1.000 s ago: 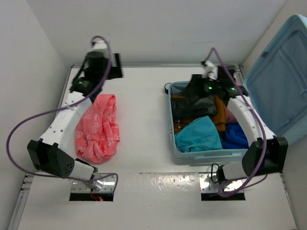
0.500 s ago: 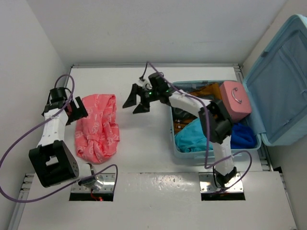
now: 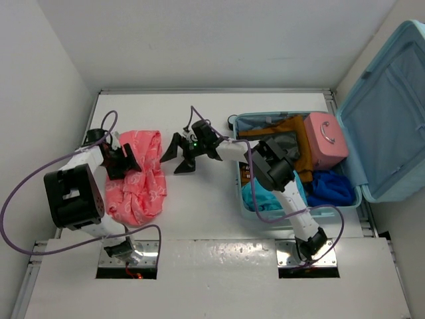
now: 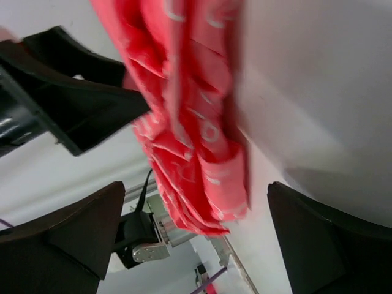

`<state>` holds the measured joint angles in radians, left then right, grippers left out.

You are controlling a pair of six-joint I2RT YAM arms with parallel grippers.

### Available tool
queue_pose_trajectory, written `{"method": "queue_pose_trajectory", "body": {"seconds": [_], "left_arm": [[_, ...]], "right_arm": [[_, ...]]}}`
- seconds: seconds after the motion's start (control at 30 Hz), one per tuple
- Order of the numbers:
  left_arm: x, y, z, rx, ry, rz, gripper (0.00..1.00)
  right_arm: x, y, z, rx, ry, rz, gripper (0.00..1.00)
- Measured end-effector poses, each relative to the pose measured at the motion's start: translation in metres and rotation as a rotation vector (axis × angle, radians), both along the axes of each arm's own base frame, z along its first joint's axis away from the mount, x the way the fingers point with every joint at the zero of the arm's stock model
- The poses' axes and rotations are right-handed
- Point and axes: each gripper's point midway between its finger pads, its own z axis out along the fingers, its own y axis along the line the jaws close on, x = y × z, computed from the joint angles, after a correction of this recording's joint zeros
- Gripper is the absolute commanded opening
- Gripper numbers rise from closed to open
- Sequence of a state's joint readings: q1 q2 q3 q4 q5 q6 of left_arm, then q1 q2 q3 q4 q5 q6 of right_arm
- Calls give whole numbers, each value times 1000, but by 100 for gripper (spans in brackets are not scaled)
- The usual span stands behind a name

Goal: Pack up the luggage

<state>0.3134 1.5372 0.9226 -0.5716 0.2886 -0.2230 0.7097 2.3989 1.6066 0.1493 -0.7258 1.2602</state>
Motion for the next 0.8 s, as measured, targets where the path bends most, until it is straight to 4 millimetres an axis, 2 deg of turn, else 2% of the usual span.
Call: {"method": "queue_pose_trajectory", "body": {"seconds": [0.1,0.23,0.3,0.4,0.5,0.67,0.8], "left_arm": [[6,-17,-8,-69,-4,-33,69],[21,-59,-7,-180,-40,-112,68],[27,-78,-7,-222,-52,-150,68],[36,-100,-5,-264,-62,-192,73],[41,-108,0,-296,-86,-210,75],[46,-113,10,-323,-128,-226,77],[44,-116,13,-322,-150,-240,73]], "right_arm": [[9,12,8,46,-31,-3,100],[12,22,16,119,-50,0,100],[12,22,14,128,-46,-4,100],[12,14,4,126,-31,-20,100],[18,-1,-8,105,-15,-46,100],[34,-16,-9,83,-16,-100,100],[42,-19,-8,82,-14,-129,100]]}}
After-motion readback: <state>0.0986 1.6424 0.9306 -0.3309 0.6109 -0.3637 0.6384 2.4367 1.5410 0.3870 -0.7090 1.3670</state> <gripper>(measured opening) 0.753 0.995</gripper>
